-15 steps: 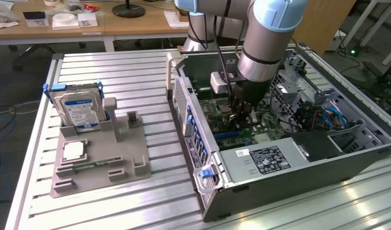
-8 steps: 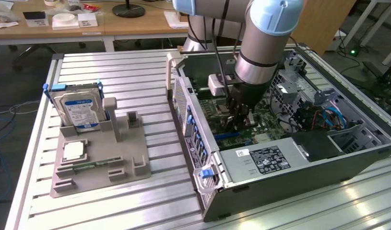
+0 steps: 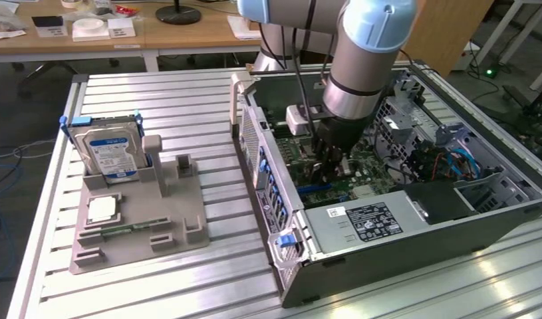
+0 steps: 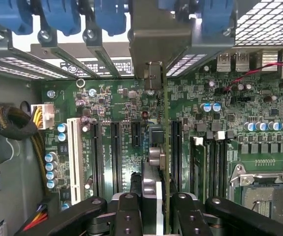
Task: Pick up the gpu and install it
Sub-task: 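Insert the gpu into the slot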
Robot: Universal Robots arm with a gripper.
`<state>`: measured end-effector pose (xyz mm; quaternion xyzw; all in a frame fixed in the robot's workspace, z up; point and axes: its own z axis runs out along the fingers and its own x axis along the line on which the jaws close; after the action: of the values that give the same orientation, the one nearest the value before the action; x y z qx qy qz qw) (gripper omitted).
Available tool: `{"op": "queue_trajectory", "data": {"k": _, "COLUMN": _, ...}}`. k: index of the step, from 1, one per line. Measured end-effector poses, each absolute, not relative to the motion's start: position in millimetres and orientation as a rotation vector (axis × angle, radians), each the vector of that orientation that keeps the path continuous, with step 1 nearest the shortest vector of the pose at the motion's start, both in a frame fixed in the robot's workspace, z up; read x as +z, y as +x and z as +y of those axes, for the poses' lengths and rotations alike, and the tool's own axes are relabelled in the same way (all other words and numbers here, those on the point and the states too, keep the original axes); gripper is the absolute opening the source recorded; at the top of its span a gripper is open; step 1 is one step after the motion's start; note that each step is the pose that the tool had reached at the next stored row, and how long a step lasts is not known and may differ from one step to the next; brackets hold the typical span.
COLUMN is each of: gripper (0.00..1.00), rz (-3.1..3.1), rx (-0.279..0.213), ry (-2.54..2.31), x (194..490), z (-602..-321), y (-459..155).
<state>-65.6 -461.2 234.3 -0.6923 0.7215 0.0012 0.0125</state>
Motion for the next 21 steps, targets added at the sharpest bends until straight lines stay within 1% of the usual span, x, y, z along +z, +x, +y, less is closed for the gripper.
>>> {"op": "queue_trajectory", "data": {"k": 21, "gripper": 0.28, "rz": 2.248, "rx": 0.005, "ry": -2.158, "x": 226.3, "z": -461.1, "y": -66.7}}
